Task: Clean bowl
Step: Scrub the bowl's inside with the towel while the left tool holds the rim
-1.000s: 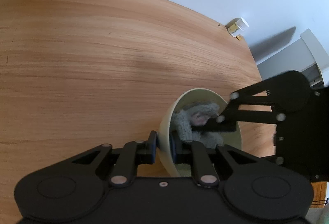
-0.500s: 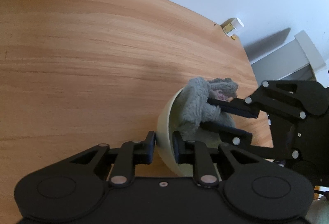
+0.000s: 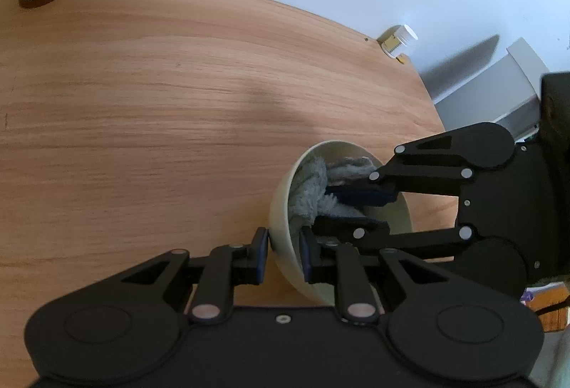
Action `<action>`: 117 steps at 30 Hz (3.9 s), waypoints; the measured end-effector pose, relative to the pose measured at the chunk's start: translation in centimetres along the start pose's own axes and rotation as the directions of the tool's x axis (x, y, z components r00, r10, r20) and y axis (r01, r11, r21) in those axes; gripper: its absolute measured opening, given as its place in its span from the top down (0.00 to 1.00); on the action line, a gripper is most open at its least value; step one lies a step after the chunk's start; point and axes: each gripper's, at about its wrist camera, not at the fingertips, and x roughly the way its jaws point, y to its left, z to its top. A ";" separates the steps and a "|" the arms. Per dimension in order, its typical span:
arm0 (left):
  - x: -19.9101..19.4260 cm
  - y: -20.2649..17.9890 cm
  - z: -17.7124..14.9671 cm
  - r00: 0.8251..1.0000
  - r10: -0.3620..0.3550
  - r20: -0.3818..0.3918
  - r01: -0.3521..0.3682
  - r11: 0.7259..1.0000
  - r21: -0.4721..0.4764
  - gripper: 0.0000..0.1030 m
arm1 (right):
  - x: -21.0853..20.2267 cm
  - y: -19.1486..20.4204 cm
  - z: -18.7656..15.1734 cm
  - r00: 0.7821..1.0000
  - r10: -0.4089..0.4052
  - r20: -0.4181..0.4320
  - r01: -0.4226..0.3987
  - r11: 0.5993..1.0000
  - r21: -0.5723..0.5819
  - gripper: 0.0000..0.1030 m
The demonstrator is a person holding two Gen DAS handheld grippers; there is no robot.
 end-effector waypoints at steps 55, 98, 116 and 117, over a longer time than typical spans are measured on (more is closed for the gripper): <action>-0.9 -0.3 0.9 0.999 0.037 0.032 -0.037 0.999 0.005 0.89 | -2.6 -3.8 4.9 0.925 0.178 -0.335 -0.120 0.975 0.188 0.83; -3.4 1.0 1.0 0.995 -0.010 0.099 0.022 0.992 -0.128 0.85 | 0.9 -4.9 3.0 0.948 0.306 -0.083 -0.254 0.888 0.382 0.85; -5.1 3.1 0.8 0.987 -0.074 0.142 0.112 0.952 -0.284 0.48 | -1.0 -3.0 0.1 0.968 0.192 0.162 -0.240 0.897 0.371 0.85; -5.0 3.3 0.7 0.987 -0.076 0.141 0.116 0.948 -0.295 0.46 | -1.0 -3.3 -0.4 0.961 0.207 0.184 -0.266 0.879 0.395 0.85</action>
